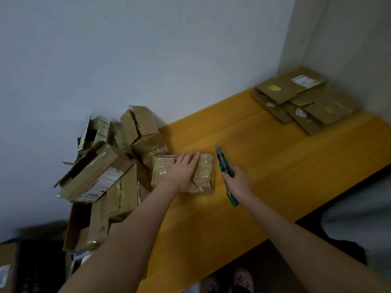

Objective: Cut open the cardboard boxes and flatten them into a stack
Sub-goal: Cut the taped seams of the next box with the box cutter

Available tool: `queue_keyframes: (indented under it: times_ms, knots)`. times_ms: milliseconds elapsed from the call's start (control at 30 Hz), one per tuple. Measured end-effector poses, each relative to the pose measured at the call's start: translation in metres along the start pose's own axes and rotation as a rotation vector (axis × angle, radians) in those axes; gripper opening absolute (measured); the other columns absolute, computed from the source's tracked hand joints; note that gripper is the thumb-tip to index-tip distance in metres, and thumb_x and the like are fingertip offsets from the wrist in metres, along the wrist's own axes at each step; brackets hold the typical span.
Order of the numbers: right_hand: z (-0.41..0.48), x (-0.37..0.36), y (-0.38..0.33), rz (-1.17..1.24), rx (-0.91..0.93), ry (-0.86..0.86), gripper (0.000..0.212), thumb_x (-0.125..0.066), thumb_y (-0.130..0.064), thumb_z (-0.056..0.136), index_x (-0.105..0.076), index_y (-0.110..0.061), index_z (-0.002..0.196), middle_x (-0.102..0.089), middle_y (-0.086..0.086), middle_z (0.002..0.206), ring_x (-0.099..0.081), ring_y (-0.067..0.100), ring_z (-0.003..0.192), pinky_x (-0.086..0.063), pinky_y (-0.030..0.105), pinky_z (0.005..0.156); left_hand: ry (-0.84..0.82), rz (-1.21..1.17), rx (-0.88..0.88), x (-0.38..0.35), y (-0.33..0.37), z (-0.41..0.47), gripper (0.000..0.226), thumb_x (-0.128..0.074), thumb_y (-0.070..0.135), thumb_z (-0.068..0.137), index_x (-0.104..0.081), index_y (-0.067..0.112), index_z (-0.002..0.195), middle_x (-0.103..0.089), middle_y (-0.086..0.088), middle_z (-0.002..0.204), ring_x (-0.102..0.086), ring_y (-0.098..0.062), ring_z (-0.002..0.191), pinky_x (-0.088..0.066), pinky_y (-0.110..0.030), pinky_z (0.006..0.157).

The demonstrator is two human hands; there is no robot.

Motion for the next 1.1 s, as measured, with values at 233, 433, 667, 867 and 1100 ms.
queue_keyframes:
  times_ms: [233,433,667,867,1100]
  knots:
    - [-0.044,0.021,0.007,-0.294,0.107,0.063,0.05,-0.049,-0.036,0.095,-0.036,-0.033,0.143,-0.066,0.004,0.087,-0.065,0.026,0.07,-0.057,0.041,0.06,-0.014,-0.032,0.022,0.001,-0.004,0.009,0.127,-0.082,0.051,0.065,0.002,0.014,0.154,-0.01,-0.003,0.16,-0.008,-0.024,0.147,-0.008,-0.052,0.12]
    - [-0.054,0.018,0.002,-0.39,0.143,0.005,0.055,-0.049,-0.04,0.094,-0.033,-0.037,0.147,-0.063,-0.005,0.084,-0.061,0.017,0.064,-0.045,0.026,0.048,-0.004,-0.04,0.007,0.001,-0.005,0.011,0.125,-0.084,0.048,0.063,-0.005,0.013,0.154,-0.016,-0.005,0.158,-0.014,-0.026,0.145,-0.019,-0.046,0.118]
    - [-0.052,0.022,-0.006,-0.481,0.159,-0.036,0.056,-0.049,-0.04,0.095,-0.032,-0.033,0.148,-0.063,-0.005,0.086,-0.06,0.016,0.069,-0.049,0.031,0.056,0.024,-0.041,0.008,-0.001,-0.007,0.011,0.123,-0.083,0.048,0.064,-0.007,0.015,0.154,-0.018,-0.005,0.157,-0.016,-0.027,0.143,-0.019,-0.044,0.118]
    - [-0.051,0.028,-0.015,-0.585,0.187,-0.082,0.055,-0.048,-0.037,0.095,-0.032,-0.034,0.148,-0.062,-0.006,0.092,-0.053,0.013,0.067,-0.043,0.026,0.053,0.032,-0.038,0.008,-0.002,-0.006,0.01,0.121,-0.082,0.048,0.066,-0.007,0.016,0.155,-0.018,-0.004,0.157,-0.016,-0.027,0.144,-0.02,-0.045,0.119]
    - [-0.056,0.027,-0.016,-0.618,0.201,-0.068,0.056,-0.048,-0.035,0.094,-0.033,-0.033,0.148,-0.053,-0.011,0.07,-0.049,0.01,0.056,-0.04,0.024,0.047,0.026,-0.021,0.005,-0.002,-0.005,0.01,0.121,-0.081,0.047,0.067,-0.005,0.015,0.155,-0.017,-0.004,0.157,-0.014,-0.027,0.144,-0.021,-0.045,0.118]
Point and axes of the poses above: each hand's wrist, its own z-axis towards the middle knuckle, its own x-axis out of the back of the hand, y = z × x, the point moved 3 cm from there along z, towards the middle knuckle
